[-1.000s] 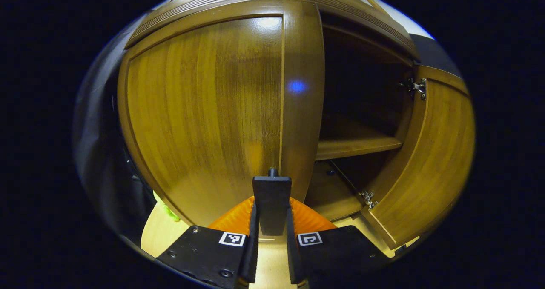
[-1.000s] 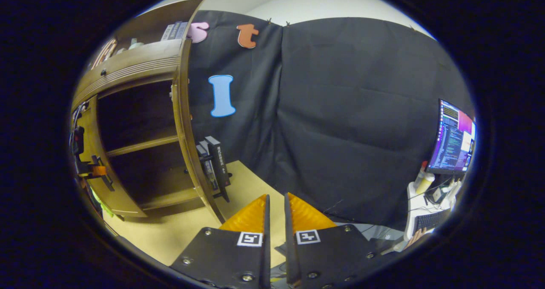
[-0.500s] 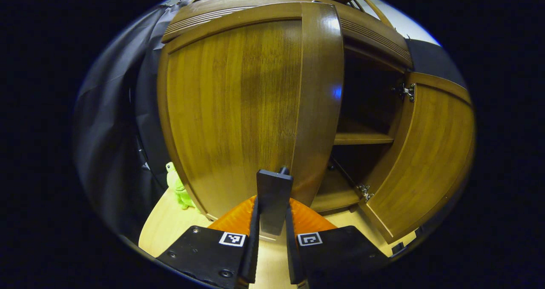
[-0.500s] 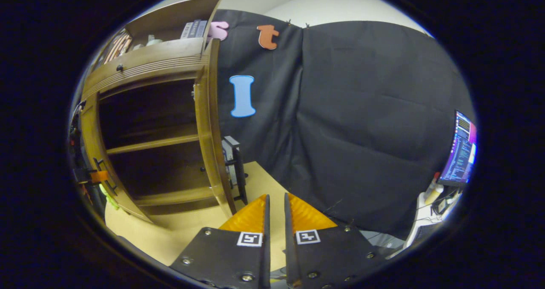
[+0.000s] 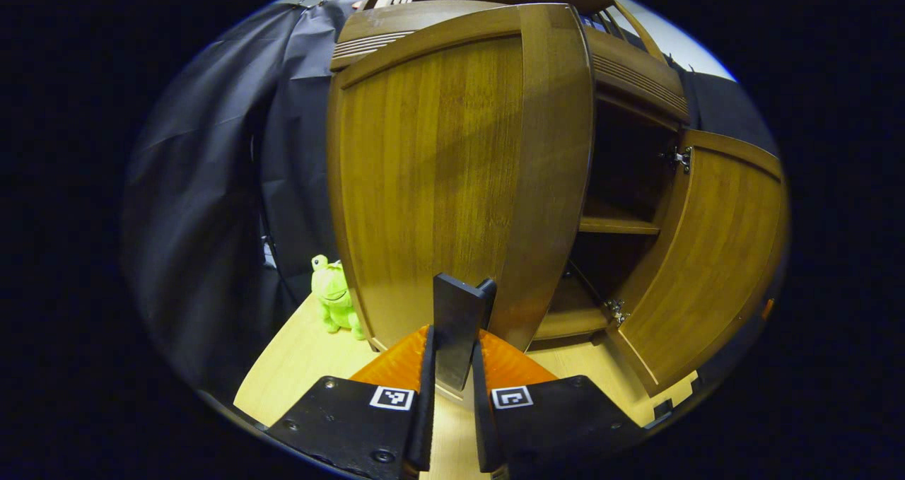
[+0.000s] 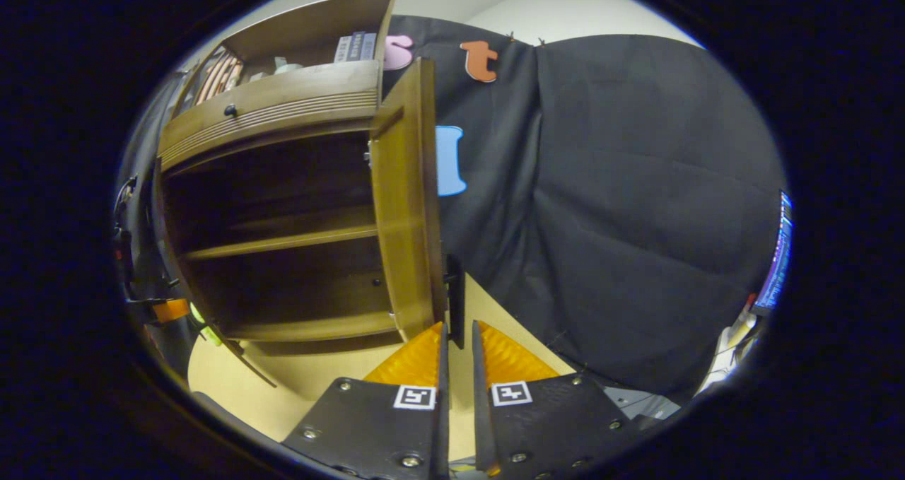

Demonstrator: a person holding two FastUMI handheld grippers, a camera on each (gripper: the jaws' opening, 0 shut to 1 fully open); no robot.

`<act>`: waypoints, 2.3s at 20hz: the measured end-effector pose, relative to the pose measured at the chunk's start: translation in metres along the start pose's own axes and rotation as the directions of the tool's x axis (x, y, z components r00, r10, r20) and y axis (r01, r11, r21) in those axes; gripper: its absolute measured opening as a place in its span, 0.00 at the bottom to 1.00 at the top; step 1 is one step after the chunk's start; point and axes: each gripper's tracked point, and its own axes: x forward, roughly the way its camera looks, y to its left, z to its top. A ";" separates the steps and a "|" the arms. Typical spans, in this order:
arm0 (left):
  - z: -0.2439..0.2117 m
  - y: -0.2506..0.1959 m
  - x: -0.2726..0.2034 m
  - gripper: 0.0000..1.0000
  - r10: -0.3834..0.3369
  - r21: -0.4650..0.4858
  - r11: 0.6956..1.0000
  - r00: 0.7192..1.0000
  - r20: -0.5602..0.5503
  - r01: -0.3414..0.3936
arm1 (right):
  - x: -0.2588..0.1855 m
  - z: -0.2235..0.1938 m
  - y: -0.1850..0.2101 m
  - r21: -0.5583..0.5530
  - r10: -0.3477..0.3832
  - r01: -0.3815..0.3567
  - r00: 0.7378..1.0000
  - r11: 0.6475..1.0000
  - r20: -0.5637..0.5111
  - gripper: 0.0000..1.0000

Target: Open the right door of the double-door shoe cabinet with the right hand, and open the left door with the left hand.

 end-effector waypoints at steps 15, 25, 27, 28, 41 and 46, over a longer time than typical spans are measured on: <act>-0.018 0.097 -0.058 0.03 0.186 -0.028 0.982 0.983 -0.007 -0.186 | 0.014 -0.007 0.078 -0.030 0.226 -0.226 0.974 0.974 -0.015 0.15; -0.018 0.138 -0.066 0.01 0.192 -0.022 0.981 0.981 0.012 -0.192 | 0.017 -0.012 0.120 -0.044 0.325 -0.327 0.945 0.944 -0.035 0.15; -0.017 0.145 -0.069 0.01 0.185 -0.040 0.982 0.983 0.017 -0.184 | 0.019 -0.012 0.130 -0.042 0.346 -0.347 0.938 0.937 -0.039 0.15; -0.017 0.148 -0.069 0.01 0.179 -0.039 0.983 0.984 0.024 -0.178 | 0.019 -0.013 0.135 -0.043 0.356 -0.357 0.934 0.933 -0.042 0.15; -0.015 0.176 -0.073 0.00 0.096 -0.064 0.994 0.993 0.072 -0.092 | 0.033 -0.019 0.192 -0.050 0.478 -0.482 0.875 0.875 -0.081 0.15; -0.013 0.201 -0.091 0.23 0.178 -0.115 0.979 0.980 0.091 -0.167 | 0.037 -0.019 0.199 -0.048 0.497 -0.502 0.863 0.863 -0.085 0.15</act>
